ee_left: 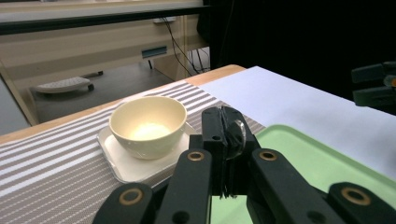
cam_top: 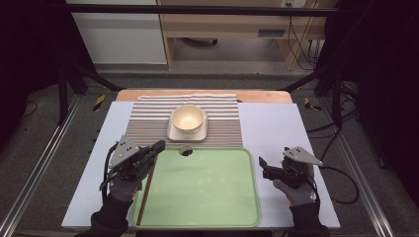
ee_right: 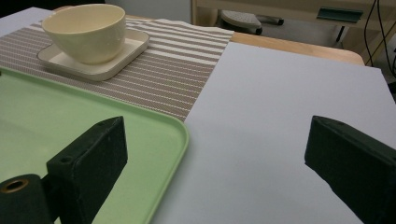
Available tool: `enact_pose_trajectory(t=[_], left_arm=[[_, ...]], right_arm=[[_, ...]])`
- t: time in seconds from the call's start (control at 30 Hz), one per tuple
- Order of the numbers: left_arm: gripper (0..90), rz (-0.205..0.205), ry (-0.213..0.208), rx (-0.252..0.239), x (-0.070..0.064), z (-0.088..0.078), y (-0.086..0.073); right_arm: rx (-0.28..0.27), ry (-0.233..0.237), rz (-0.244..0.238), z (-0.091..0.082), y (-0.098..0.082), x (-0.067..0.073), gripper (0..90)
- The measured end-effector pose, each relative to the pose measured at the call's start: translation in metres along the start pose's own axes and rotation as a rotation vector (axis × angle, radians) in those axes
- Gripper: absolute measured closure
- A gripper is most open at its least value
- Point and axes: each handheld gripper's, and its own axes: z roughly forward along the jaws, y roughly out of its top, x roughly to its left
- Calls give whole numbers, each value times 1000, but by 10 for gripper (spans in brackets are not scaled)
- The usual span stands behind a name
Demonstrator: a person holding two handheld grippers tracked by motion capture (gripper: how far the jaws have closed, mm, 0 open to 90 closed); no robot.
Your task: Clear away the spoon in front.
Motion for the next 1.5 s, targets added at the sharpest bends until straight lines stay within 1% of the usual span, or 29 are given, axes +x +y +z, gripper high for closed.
enact_pose_trajectory(t=[0.07,0.13,0.27,0.4,0.57,0.77,0.87,0.93,1.03,1.37,1.5], left_arm=[[882,0,-9,3,-4,-2,-2],[882,-8,-26,7,-9,-3,-4],[882,-3,-46,20,-18,-5,-9],[882,4,-66,39,-26,-3,-13],[882,4,-87,67,-33,0,-20],[882,10,-115,85,-44,2,-25],[882,21,-132,98,-50,3,-28],[882,18,-144,105,-54,4,-29],[881,20,-155,117,-57,6,-32],[881,12,-184,152,-63,14,-38],[879,0,-190,159,-62,16,-39]], right_arm=[[0,-2,-2,0,0,0,62],[-2,0,0,-1,0,0,62],[-6,-1,-3,-1,1,1,61],[-5,-3,-7,-1,0,1,61],[-4,0,-3,-1,0,2,60],[-3,2,-5,-2,1,3,60],[-11,2,-3,-3,2,2,60],[-12,5,0,-4,2,3,60],[-12,4,-3,-3,2,3,60],[-6,3,-4,-2,1,4,59],[-6,5,-3,-2,1,4,59]])
